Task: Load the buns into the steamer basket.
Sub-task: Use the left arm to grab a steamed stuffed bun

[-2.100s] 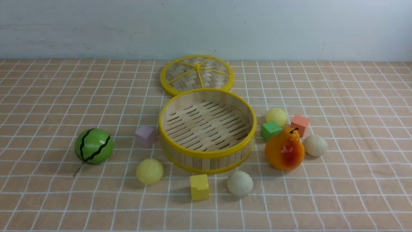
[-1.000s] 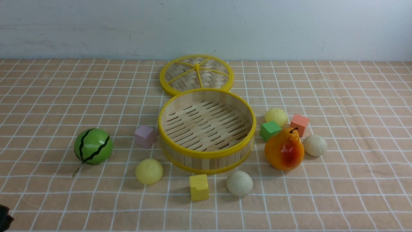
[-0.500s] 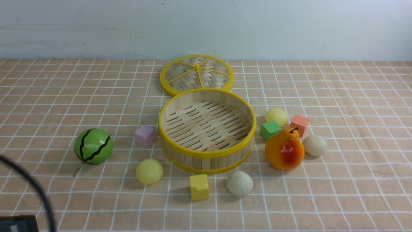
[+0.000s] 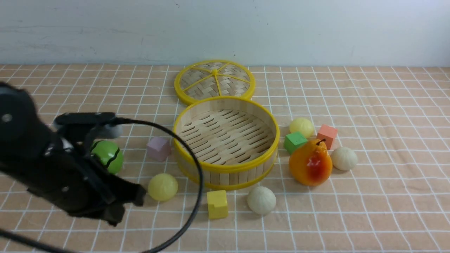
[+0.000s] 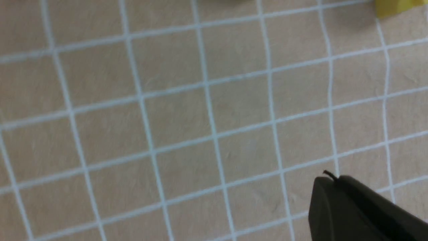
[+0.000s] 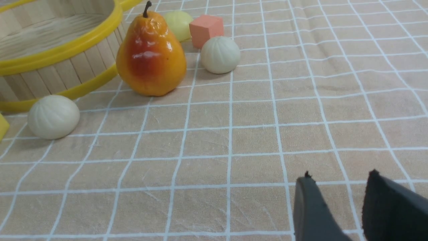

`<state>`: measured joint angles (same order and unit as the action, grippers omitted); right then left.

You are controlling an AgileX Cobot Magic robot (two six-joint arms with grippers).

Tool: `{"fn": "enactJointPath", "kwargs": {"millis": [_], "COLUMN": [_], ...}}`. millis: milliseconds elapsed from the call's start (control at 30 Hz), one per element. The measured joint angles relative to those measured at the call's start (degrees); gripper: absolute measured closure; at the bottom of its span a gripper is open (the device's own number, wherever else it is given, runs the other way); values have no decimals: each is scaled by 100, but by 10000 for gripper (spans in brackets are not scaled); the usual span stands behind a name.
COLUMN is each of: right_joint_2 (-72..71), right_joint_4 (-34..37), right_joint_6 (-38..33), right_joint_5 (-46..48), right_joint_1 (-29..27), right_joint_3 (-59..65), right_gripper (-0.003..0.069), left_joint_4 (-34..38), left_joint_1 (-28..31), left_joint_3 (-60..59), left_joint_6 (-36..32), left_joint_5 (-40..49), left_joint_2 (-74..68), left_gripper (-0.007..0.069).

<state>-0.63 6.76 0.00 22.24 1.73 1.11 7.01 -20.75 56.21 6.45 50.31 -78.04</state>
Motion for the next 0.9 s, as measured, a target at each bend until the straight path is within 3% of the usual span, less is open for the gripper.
{"fn": "enactJointPath", "kwargs": {"millis": [233, 367, 433, 600, 900], "right_joint_2": [0, 0, 0, 0, 0], "right_joint_4": [0, 0, 0, 0, 0], "right_joint_6": [0, 0, 0, 0, 0], "right_joint_5": [0, 0, 0, 0, 0], "right_joint_1": [0, 0, 0, 0, 0], "right_joint_3": [0, 0, 0, 0, 0], "right_gripper": [419, 419, 419, 419, 419], "left_joint_4": [-384, -358, -298, -271, -459], "left_joint_1": [-62, -62, -62, -69, -69], "left_joint_3": [925, 1121, 1196, 1229, 1235], "left_joint_6": [-4, -289, -544, -645, -645], "left_joint_5": [-765, -1006, -1148, -1391, -1817], "left_joint_2": [-1327, -1798, -2080, -2347, -2764], "left_gripper": [622, 549, 465, 351, 336]}}
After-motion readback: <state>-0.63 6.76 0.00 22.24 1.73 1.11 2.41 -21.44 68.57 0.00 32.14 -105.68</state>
